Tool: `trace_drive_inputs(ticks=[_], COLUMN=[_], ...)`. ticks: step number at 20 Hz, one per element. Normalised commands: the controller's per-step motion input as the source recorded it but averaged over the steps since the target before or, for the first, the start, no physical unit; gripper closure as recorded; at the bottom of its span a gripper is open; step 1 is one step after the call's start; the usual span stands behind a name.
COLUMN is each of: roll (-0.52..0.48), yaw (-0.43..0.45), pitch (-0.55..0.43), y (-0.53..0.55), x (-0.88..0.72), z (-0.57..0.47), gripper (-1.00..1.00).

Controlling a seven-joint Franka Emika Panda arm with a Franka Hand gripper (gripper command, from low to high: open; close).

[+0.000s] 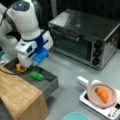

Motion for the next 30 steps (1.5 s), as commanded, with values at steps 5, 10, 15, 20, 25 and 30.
trace_drive_inputs(ticks=[5, 10, 15, 20, 25, 30], roll=[0.058, 0.051, 0.043, 0.037, 0.022, 0.012], yaw=[-0.146, -0.144, -0.138, -0.126, -0.065, 0.007], pitch=[-0.070, -0.069, -0.060, -0.066, -0.061, -0.046], y=[0.25, 0.24, 0.22, 0.19, 0.03, -0.15], x=[-0.10, -0.13, -0.14, -0.12, -0.10, -0.09], z=[-0.06, -0.06, -0.05, -0.07, -0.07, -0.04], gripper=[-1.00, -1.00, -1.00, -1.00, -1.00, -1.00])
